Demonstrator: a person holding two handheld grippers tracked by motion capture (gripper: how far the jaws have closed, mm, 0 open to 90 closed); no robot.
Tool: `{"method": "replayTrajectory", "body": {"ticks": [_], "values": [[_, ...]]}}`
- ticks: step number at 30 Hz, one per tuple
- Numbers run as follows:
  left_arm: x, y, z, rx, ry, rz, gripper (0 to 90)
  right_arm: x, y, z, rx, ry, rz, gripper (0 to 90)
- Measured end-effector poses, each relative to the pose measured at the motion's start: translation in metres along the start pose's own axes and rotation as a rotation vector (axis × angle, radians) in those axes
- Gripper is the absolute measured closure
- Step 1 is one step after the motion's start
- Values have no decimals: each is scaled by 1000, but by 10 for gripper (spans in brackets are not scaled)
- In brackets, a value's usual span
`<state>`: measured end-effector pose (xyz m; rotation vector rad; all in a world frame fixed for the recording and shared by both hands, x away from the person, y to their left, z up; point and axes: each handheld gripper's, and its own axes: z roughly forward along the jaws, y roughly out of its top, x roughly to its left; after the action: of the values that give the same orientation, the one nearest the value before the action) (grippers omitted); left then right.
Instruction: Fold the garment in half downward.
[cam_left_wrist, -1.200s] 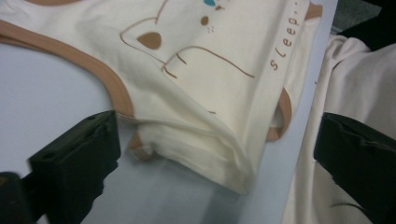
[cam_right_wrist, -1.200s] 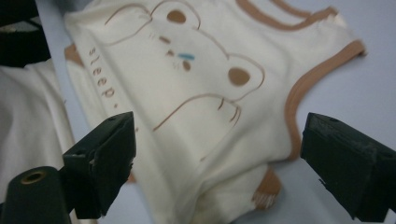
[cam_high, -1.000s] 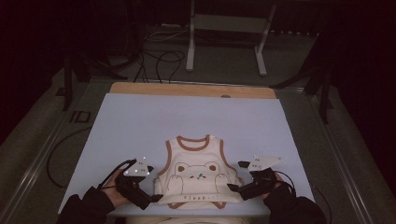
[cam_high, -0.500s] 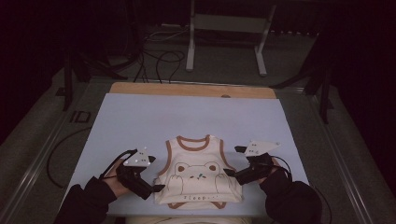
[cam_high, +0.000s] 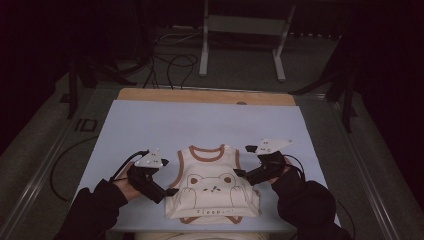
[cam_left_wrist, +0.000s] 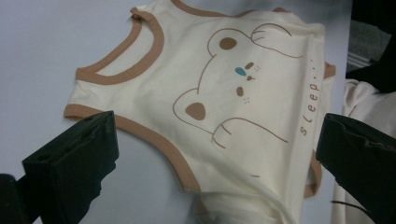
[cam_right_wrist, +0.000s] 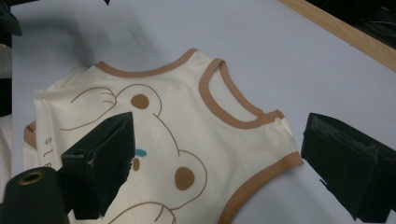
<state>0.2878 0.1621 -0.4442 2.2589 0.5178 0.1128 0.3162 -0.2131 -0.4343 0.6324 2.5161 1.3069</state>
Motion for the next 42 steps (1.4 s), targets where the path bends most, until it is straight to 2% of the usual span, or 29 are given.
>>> {"method": "replayTrajectory", "body": {"ticks": [4,8,16,29,33,42], "values": [[6,2,3,7,-4,1,0,-5,2,3,-3,9,0,99],[11,4,7,12,-10,-5,0,-10,2,5,-10,18,23,99],[22,8,16,24,-11,-7,0,-21,2,13,6,7,25,99],[35,14,33,38,-5,-6,0,-34,-4,32,21,37,62,99],[40,15,39,45,-7,-15,0,-38,-6,35,16,29,66,99],[53,16,55,47,-2,-14,0,-46,-12,45,40,24,78,99]]}}
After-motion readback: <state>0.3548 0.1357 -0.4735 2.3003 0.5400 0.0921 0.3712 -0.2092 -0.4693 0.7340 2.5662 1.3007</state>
